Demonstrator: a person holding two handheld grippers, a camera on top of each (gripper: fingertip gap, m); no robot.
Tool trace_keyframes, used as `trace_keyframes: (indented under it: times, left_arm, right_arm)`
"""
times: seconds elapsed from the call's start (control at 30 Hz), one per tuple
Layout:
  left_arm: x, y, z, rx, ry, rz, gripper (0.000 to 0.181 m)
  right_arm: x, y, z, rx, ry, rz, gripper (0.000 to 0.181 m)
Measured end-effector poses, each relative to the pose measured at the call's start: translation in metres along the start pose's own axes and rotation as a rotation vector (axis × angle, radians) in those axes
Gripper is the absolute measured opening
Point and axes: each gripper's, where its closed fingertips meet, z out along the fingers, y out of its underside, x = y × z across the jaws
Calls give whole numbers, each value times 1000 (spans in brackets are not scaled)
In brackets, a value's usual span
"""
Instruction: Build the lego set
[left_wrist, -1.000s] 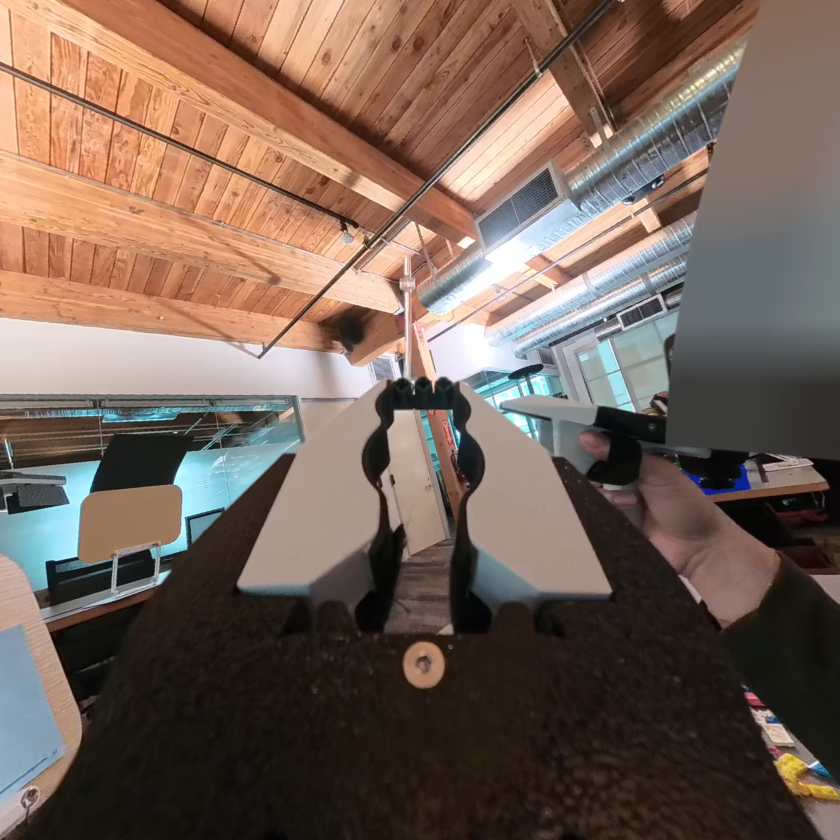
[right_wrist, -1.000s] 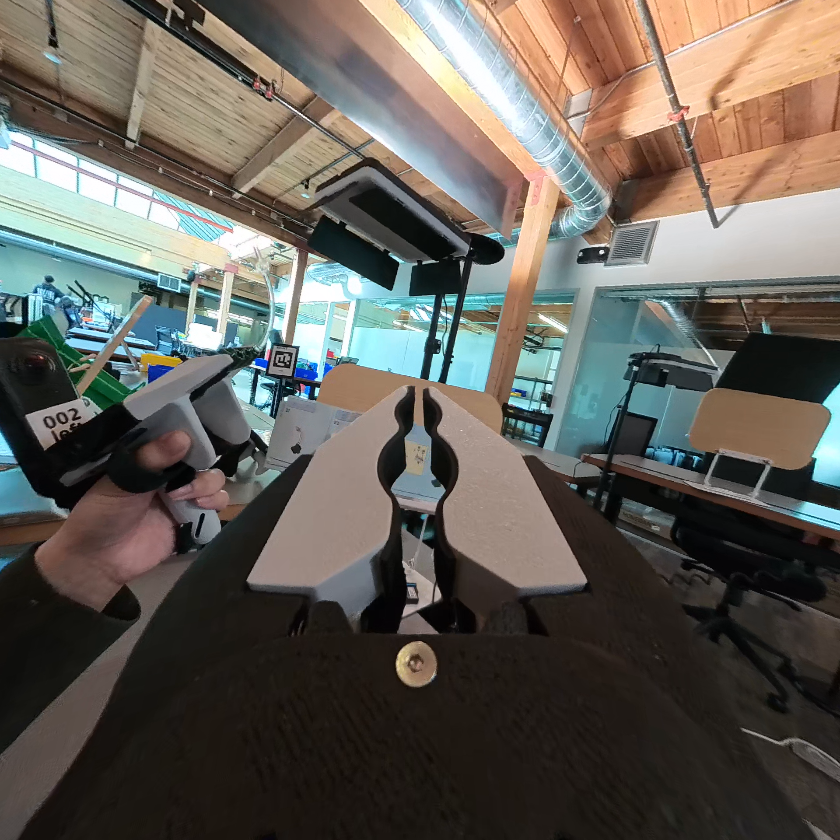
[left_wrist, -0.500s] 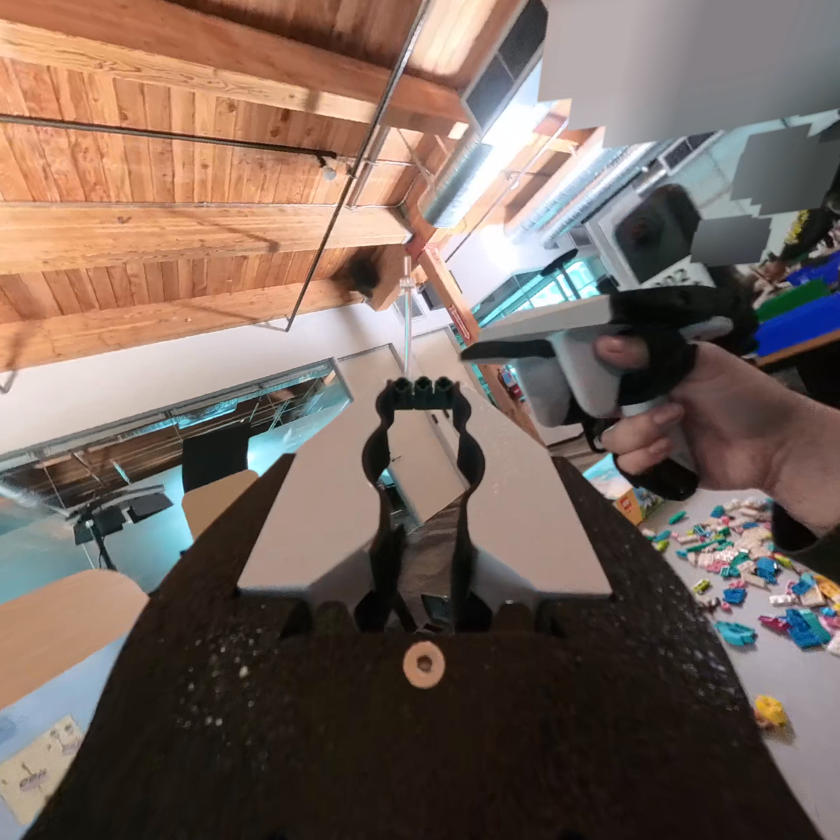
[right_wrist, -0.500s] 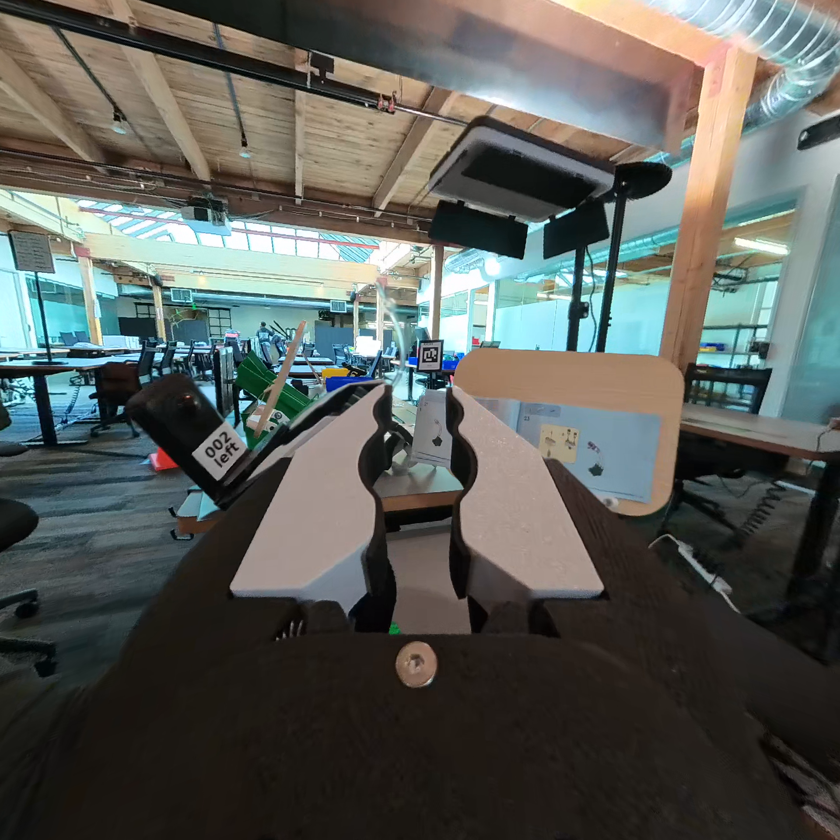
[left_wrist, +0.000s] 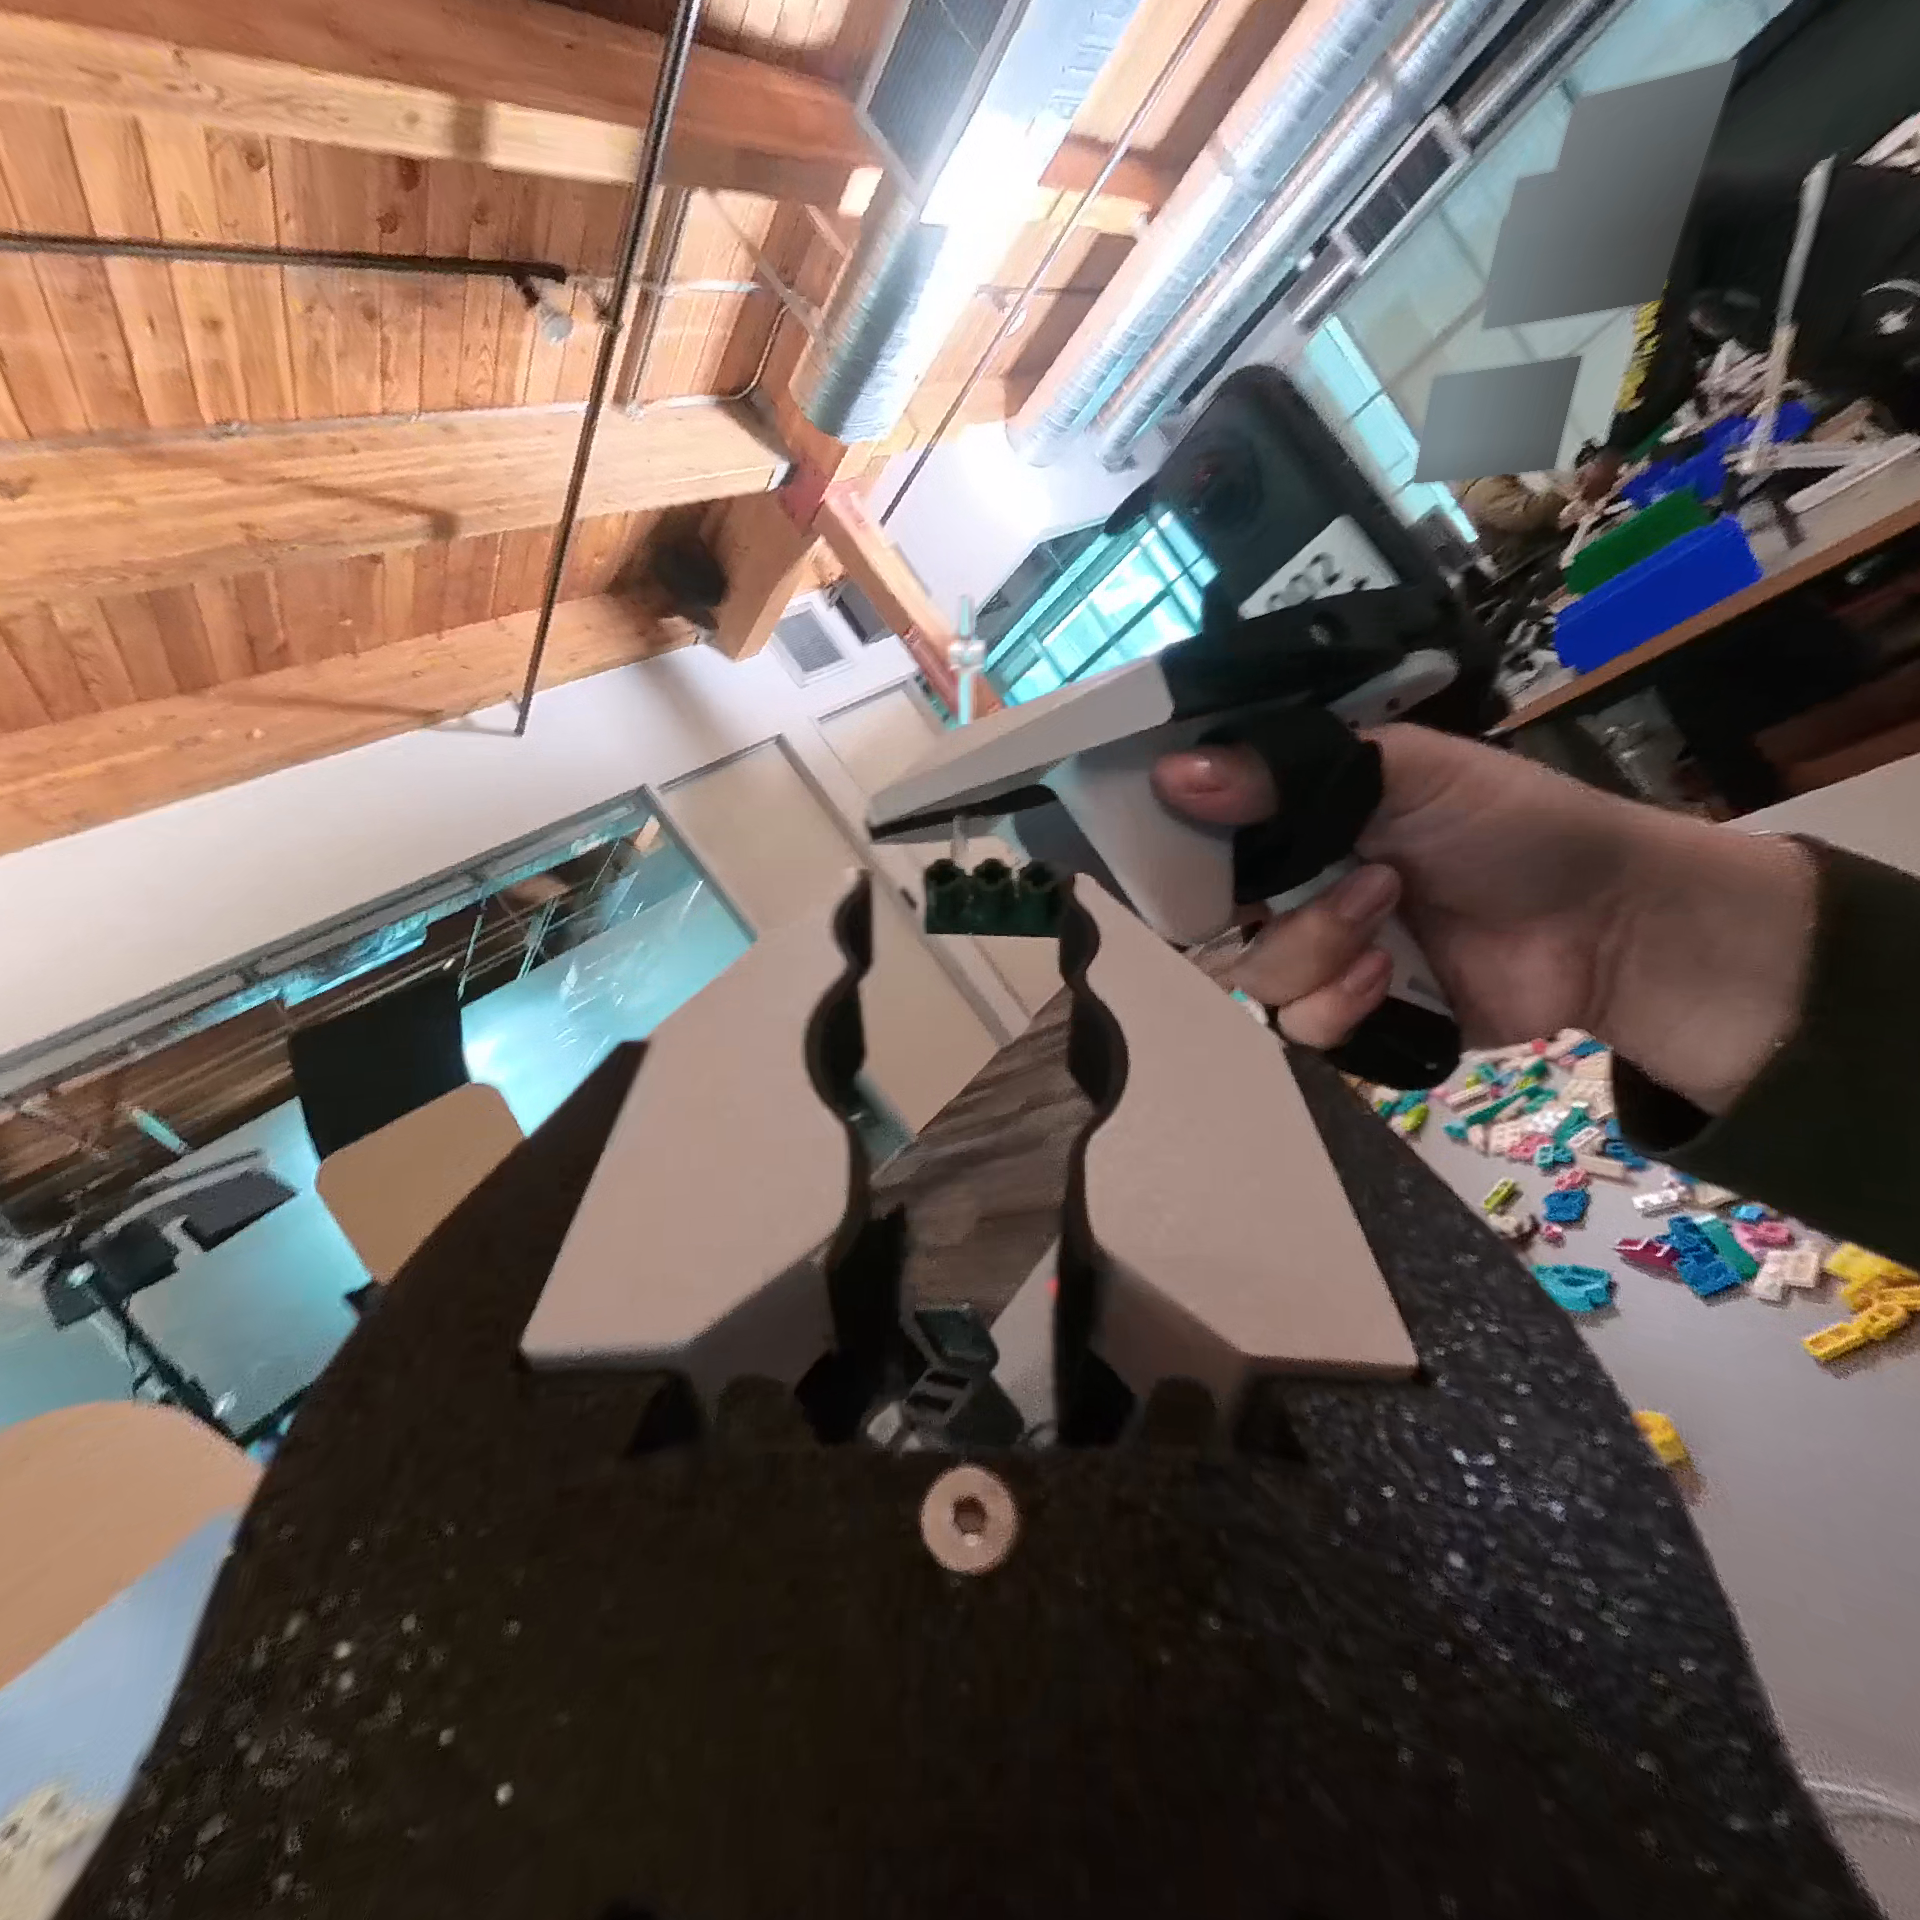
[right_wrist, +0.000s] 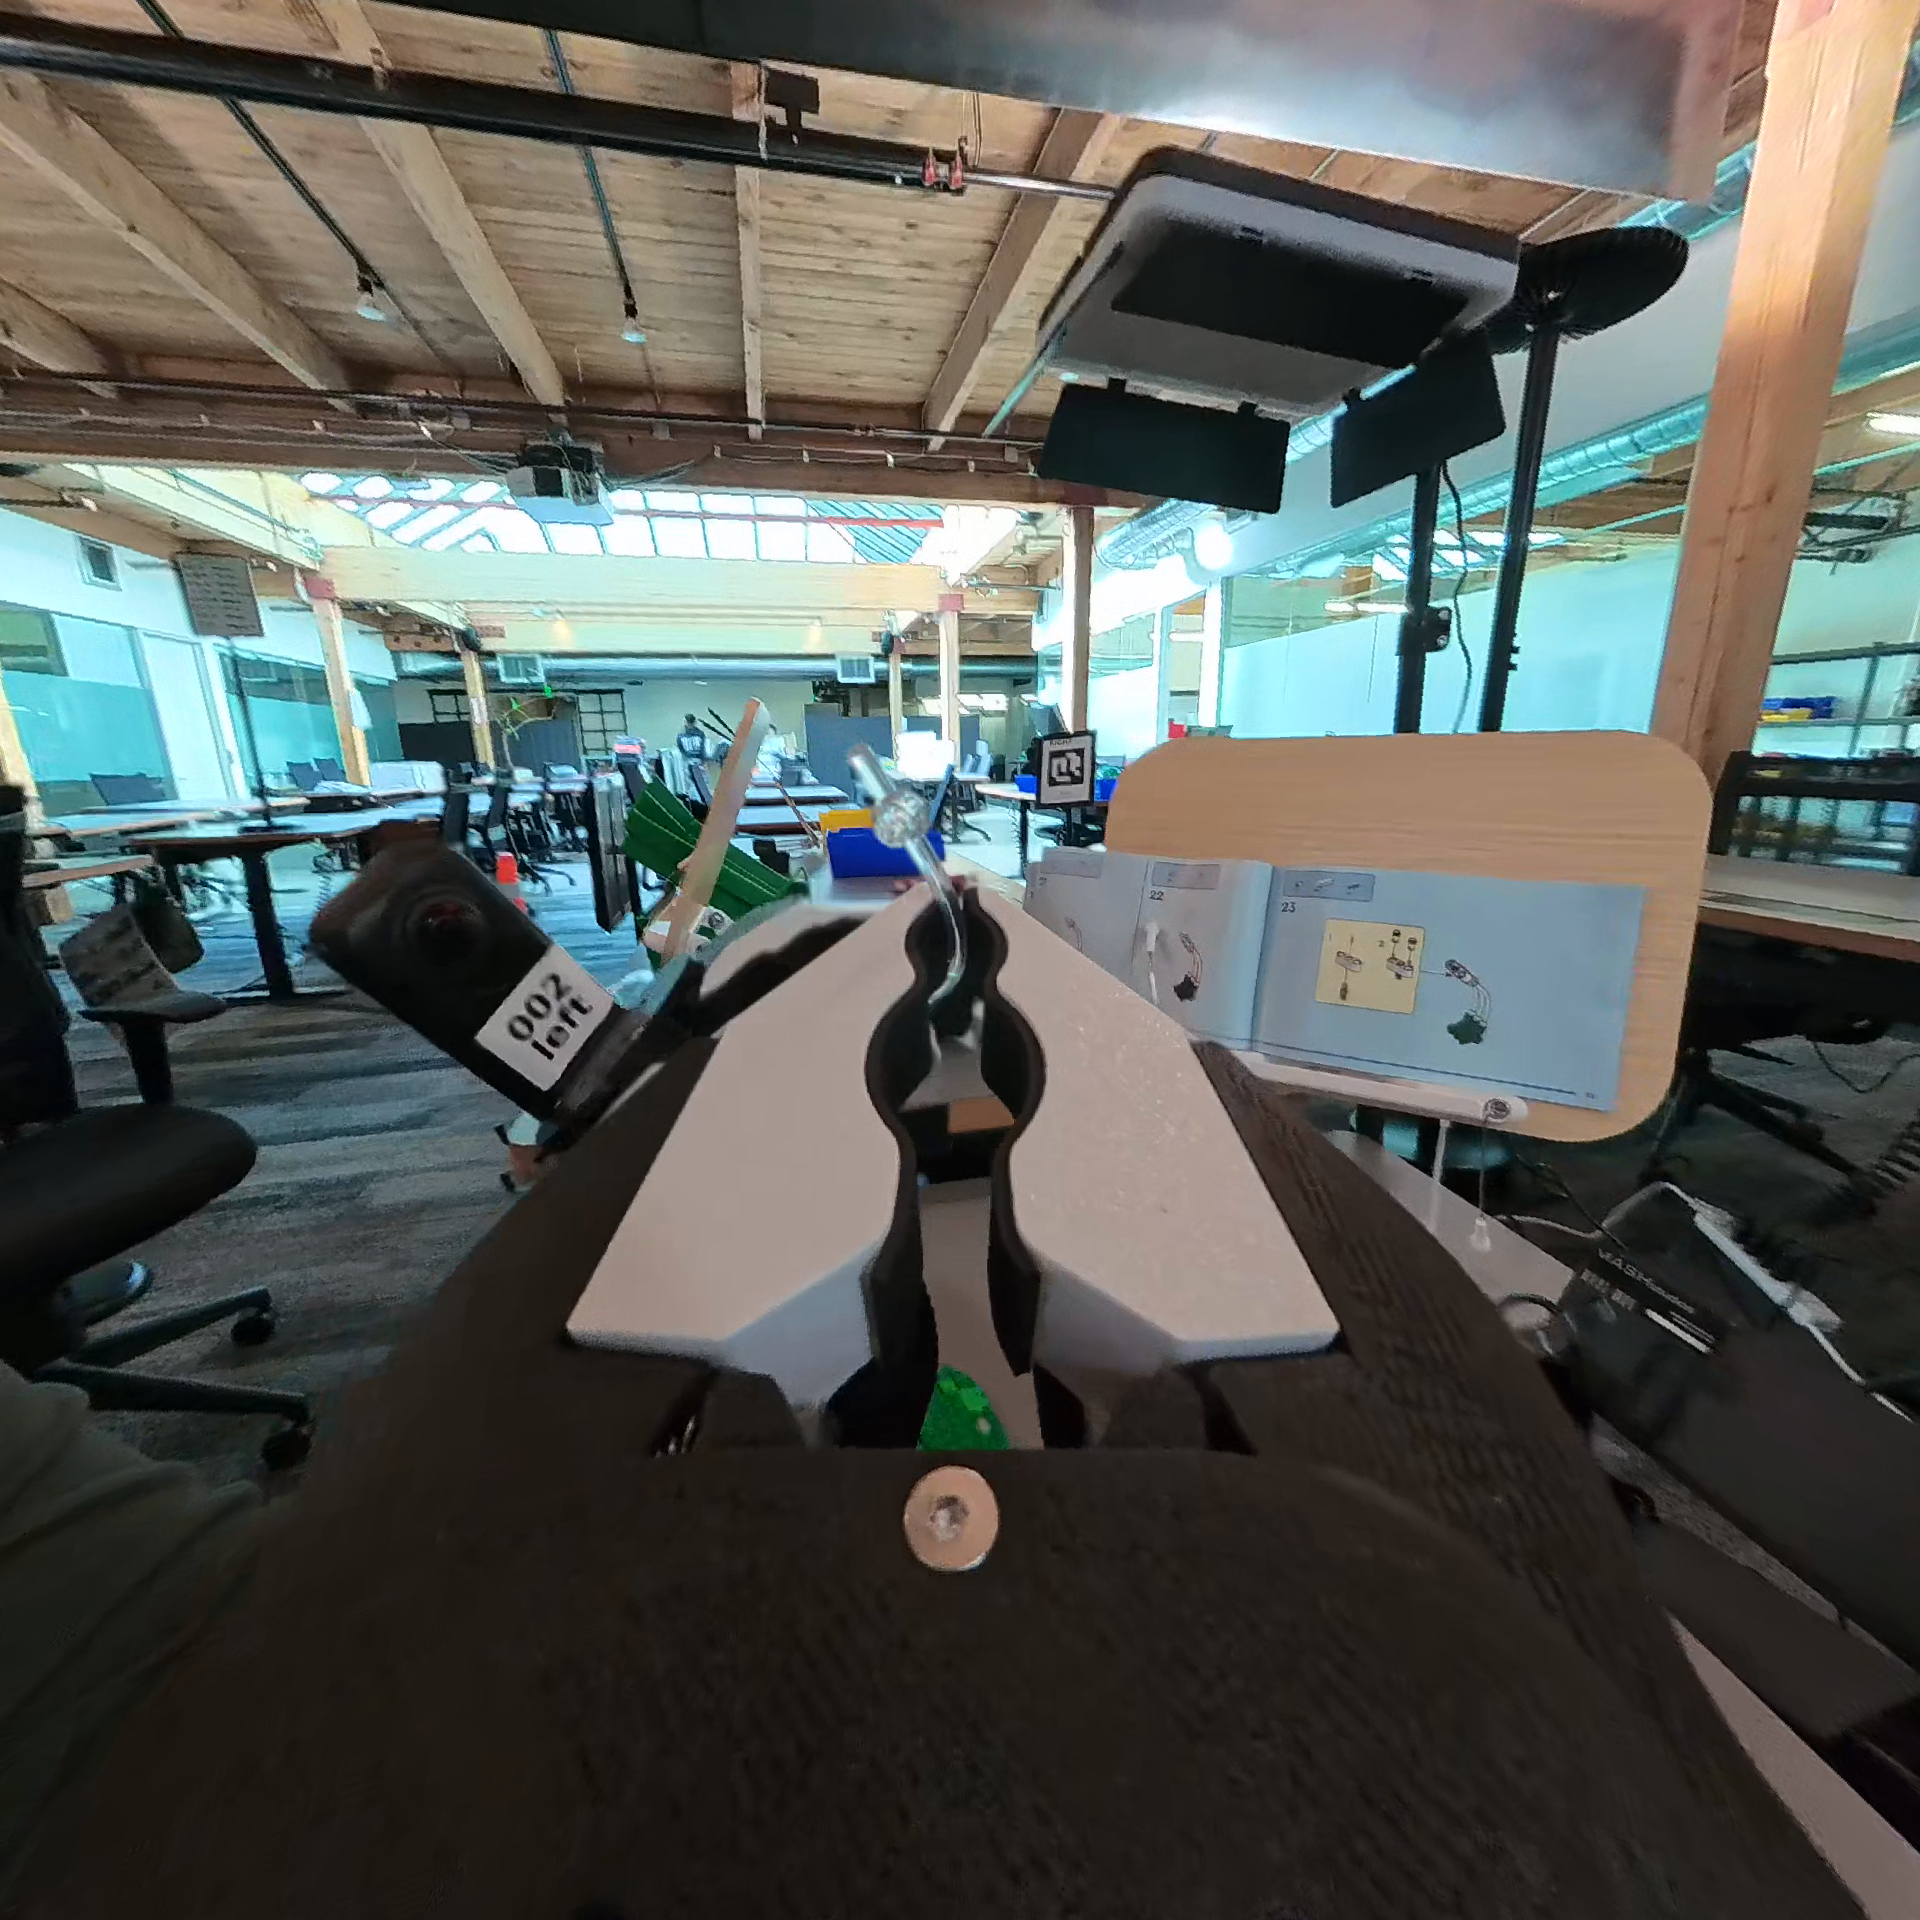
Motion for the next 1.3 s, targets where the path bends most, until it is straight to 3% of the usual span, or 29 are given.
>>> trace_keyframes:
  times: [0.1,0.2,0.3,0.43,0.67,0.73,0.83,0.93,1.13,1.3]
  left_arm:
    - [-2,13,-6,-127,0,20,78]
    - [-12,7,-26,-172,-36,-44,95]
    - [-20,-12,-51,-139,-95,-134,91]
    - [-14,-21,-79,-202,-155,-200,86]
    - [13,-39,-115,-340,-202,-166,86]
    - [20,-53,-117,-330,-213,-184,86]
    - [34,-77,-106,-269,-238,-250,87]
    - [56,-100,-77,-159,-253,-303,87]
    - [125,-116,28,-51,-145,-363,105]
    - [193,-108,126,-42,0,-503,139]
  right_arm:
    - [19,13,-11,-66,122,-23,0]
    - [42,58,-27,-221,232,3,0]
    - [48,142,-45,-471,256,55,0]
    - [39,245,-69,-748,241,36,0]
    - [39,306,-92,-972,239,-35,0]
    - [38,315,-102,-1034,251,-21,15]
    - [39,298,-119,-1007,348,-48,50]
    - [26,243,-153,-884,484,-90,72]
    - [-23,87,-270,-562,751,-221,90]
    - [-66,-12,-365,-363,933,-284,105]
